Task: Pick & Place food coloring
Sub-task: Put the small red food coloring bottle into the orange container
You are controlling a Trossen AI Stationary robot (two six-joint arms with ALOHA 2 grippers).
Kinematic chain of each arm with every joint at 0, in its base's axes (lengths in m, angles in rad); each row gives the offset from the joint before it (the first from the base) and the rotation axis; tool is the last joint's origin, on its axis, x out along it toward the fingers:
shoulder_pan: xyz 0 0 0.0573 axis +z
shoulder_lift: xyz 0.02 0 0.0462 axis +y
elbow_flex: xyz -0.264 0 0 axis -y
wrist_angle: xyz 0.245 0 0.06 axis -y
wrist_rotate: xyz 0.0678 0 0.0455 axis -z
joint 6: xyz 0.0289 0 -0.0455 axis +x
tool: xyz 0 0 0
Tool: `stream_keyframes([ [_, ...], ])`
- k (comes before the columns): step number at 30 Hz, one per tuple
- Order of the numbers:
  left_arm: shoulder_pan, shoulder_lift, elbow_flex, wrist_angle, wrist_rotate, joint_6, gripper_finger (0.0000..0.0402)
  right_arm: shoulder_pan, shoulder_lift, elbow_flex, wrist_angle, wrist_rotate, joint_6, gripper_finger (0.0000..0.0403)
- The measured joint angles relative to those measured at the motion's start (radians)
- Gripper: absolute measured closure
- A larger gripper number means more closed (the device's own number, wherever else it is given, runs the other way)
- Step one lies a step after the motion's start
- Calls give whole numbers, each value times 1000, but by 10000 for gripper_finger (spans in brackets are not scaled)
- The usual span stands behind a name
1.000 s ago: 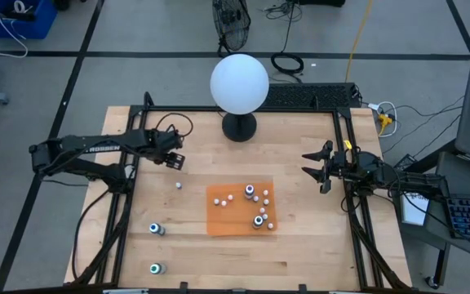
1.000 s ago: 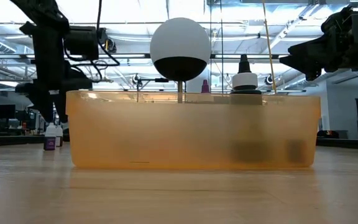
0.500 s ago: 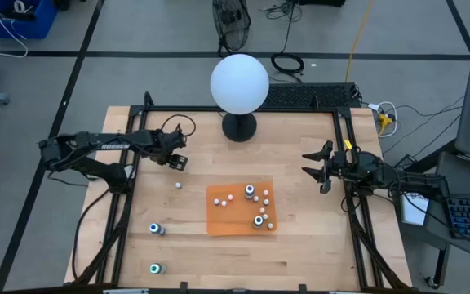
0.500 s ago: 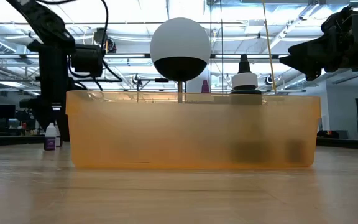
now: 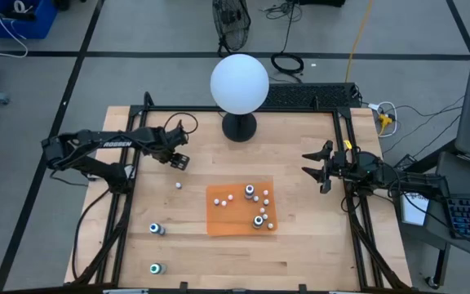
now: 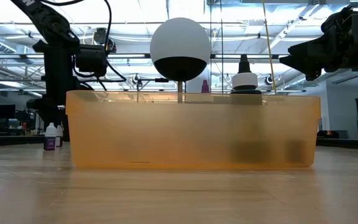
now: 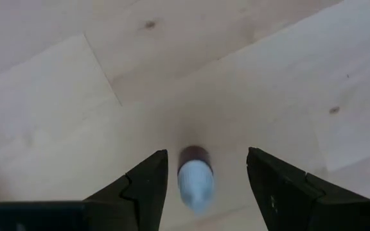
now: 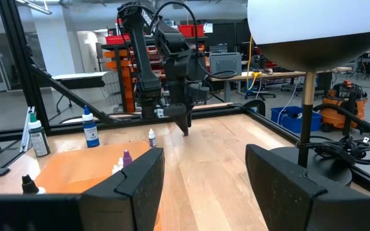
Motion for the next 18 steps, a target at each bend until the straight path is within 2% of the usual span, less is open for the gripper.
stream_keyframes([
  [7, 0, 0, 5, -53, 10, -6, 188, 0, 0, 0, 0, 0, 0, 195],
  [18, 0, 0, 6, -50, -5, -8, 188, 0, 0, 0, 0, 0, 0, 195],
])
